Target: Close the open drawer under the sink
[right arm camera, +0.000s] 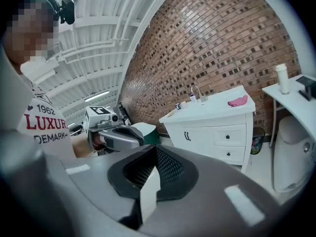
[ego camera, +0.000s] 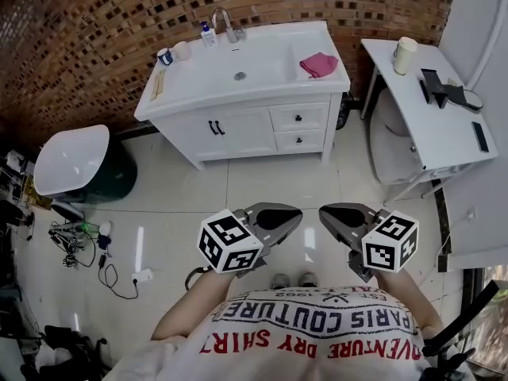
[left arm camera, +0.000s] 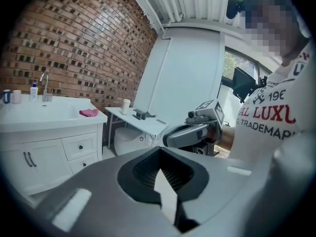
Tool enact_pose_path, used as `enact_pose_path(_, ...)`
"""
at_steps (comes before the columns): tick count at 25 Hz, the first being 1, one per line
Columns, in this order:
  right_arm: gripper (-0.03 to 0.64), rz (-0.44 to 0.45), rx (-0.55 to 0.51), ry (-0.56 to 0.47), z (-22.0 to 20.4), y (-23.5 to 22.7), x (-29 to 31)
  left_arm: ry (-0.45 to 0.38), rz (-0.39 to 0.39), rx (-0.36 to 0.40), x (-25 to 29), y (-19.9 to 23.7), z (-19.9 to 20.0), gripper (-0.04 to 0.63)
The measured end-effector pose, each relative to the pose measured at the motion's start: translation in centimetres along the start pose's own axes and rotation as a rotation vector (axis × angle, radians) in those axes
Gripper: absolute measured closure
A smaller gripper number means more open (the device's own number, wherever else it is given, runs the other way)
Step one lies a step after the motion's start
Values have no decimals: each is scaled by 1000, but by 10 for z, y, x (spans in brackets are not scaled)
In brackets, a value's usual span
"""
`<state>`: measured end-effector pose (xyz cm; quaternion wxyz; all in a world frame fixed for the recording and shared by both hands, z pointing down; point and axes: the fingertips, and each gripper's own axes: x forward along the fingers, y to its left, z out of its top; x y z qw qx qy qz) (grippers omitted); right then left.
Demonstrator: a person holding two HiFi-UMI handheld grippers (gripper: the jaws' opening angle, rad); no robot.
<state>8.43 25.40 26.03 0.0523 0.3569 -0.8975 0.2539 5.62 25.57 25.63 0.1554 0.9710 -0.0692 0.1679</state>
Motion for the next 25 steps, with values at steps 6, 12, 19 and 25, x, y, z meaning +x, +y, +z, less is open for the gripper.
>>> enact_pose_path(6,611,-17,-4,-4,-1,13,9,-2,-23,16,-12,-5,-3,614)
enact_pose_path(12,611,-23,-16,-4,-11,25,17,-13,-25,39,-23,-6,-10,614)
enact_pose_path(19,611,-32,-7,0,-12,33,27,-12,-43,40,-31,-4,-11,614)
enact_pose_path(25,611,-52,5,-4,-8,41,37,-8,-65,45,-44,-1,-10,614)
